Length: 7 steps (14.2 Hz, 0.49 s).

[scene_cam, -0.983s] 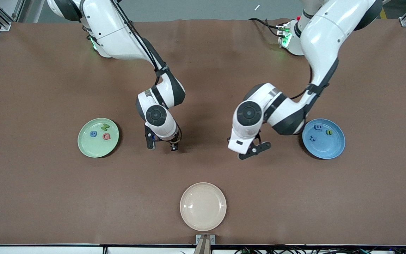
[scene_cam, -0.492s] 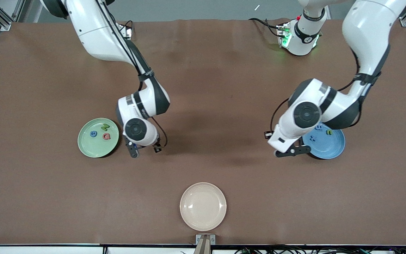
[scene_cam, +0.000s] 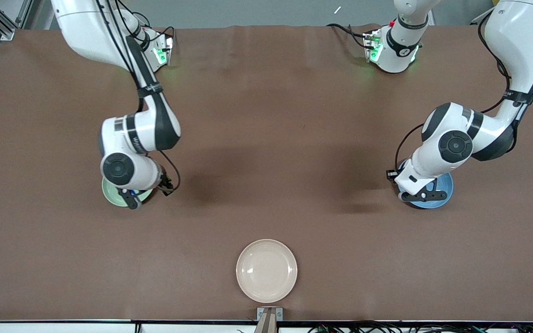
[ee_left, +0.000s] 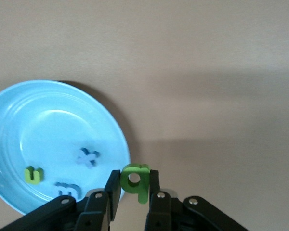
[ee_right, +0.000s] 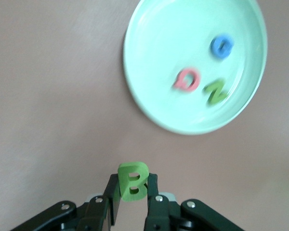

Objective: Sort upper and lower case letters into plates
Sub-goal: 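Place q in blue plate with the left gripper while the right gripper places B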

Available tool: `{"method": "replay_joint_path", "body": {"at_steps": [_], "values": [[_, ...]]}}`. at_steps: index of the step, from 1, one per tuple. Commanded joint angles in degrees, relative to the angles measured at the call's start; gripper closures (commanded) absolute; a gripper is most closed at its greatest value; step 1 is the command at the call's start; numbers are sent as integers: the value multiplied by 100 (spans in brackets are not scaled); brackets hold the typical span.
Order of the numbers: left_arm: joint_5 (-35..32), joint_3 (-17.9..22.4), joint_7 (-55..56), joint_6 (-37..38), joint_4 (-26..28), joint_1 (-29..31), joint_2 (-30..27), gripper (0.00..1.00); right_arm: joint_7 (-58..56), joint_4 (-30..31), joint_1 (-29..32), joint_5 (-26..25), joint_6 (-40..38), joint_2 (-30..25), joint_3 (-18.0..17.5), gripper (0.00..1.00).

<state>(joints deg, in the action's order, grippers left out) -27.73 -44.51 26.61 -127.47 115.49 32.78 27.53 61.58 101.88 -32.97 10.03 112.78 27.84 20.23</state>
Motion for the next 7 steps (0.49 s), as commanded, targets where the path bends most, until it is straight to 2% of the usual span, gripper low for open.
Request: {"method": "replay_joint_path", "body": {"at_steps": [1,5,7], "values": [[-92,-75,-479,-251,219,307,-152,99,-584,857,228,-81,593,-410,8,100],[-636,-49,-639,-647,193,624,208,99,-1637,1438,720,-81,1613,-367,8,100],[-1013,-14,-639,-779,166,746,436,99,-2025,1466,914,-81,1633,-367,8,100]]}}
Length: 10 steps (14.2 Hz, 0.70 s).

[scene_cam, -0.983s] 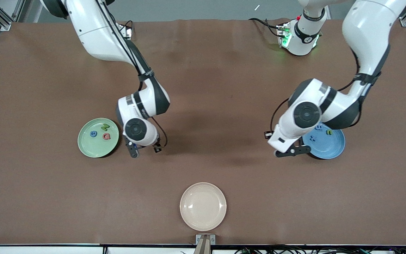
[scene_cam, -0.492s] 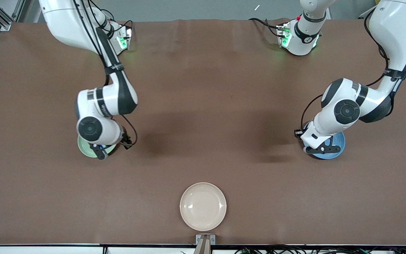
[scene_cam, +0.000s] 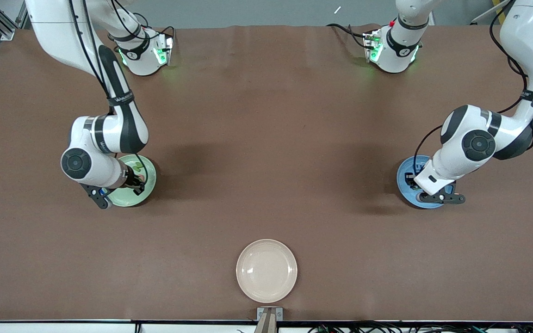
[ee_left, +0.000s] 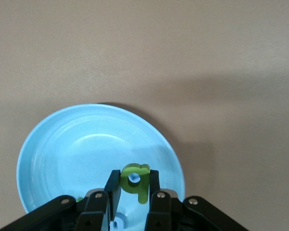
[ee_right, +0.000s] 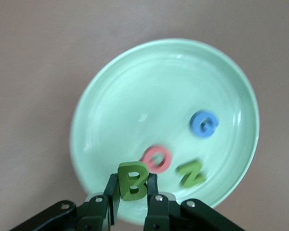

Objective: Sort upper and lower case letters into plates
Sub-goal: 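Place q in blue plate with the left gripper while the right gripper places B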

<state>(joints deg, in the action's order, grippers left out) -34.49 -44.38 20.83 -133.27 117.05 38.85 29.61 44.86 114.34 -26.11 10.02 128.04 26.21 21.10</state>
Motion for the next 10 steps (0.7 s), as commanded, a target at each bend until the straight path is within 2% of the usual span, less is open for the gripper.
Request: {"method": "replay_joint_path", "body": {"at_steps": [1,6,10], "values": [[-513,-36,-61,-234,-6,219,317,99,-511,221,307,-79,107,-204,-80,100],[-1129,-27,-123,-313,-147,456,765,99,-882,229,519,-70,291,-178,-89,100],[-1227,-9,-193,-313,-129,544,801,99,-882,282,528,-62,475,-29,-97,100]]}}
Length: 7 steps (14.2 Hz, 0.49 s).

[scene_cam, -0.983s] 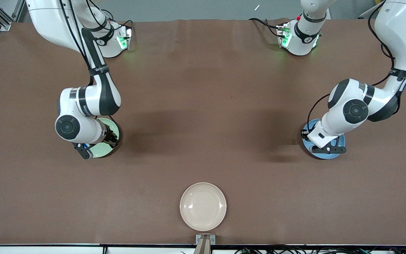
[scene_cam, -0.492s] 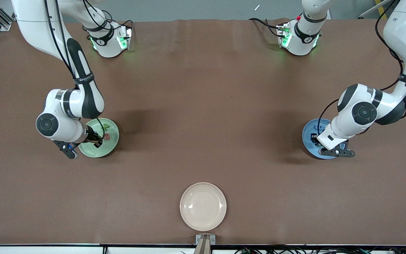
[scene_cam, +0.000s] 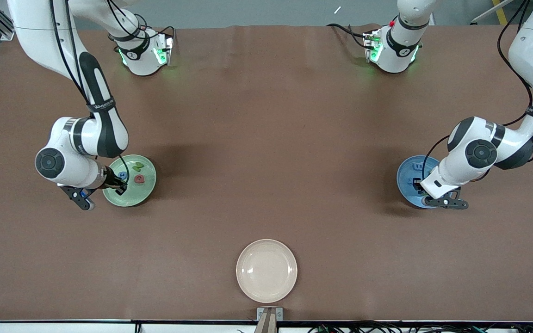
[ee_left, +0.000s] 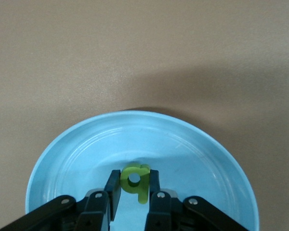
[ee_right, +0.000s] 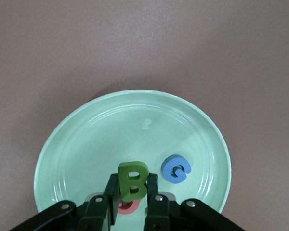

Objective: Sort upper and lower case letters into plates
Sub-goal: 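Place q in blue plate with the left gripper while the right gripper places B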

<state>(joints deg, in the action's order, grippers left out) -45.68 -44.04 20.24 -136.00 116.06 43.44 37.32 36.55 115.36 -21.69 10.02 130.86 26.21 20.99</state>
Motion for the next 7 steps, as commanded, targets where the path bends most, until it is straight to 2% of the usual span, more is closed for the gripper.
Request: {"method": "replay_joint_path", "body": {"at_steps": [1,5,6,7], "values": [[-125,0,-257,-41,-31,85,38,99,-52,206,86,-53,264,-20,-86,100],[-134,71,-398,-41,-31,85,38,98,-43,188,139,-35,607,200,-103,99],[-134,71,-407,-41,-31,94,38,93,-43,197,130,-26,633,226,-112,99],[-126,71,-407,-41,-31,94,30,70,-43,197,130,-18,634,244,-112,99]]}}
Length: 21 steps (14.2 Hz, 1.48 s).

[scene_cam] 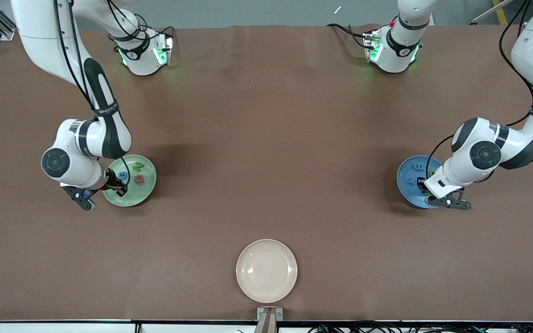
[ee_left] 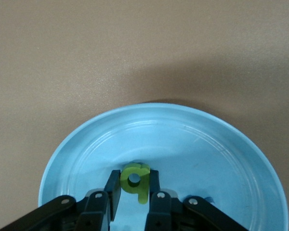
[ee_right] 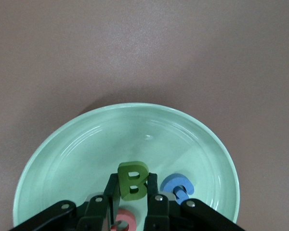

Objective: Sort upper and lower case letters into plates

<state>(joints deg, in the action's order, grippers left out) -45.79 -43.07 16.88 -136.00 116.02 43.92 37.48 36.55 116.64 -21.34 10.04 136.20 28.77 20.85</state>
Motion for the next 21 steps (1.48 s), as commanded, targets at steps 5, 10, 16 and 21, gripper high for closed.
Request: {"method": "replay_joint_path", "body": {"at_steps": [5,10,16,21], "values": [[-114,-26,-71,-15,-35,38,-21,1,-25,69,69,-2,83,49,-116,95],[-70,-44,-27,3,-44,46,-47,1,-51,26,86,-2,-14,41,-117,0],[0,-70,-88,38,-70,82,-91,1,-1559,-1071,279,-37,-2154,-65,-73,0],[1648,-27,-1193,47,-18,3,-574,1,-3089,-2942,551,-238,-4431,-65,-73,0]]}}
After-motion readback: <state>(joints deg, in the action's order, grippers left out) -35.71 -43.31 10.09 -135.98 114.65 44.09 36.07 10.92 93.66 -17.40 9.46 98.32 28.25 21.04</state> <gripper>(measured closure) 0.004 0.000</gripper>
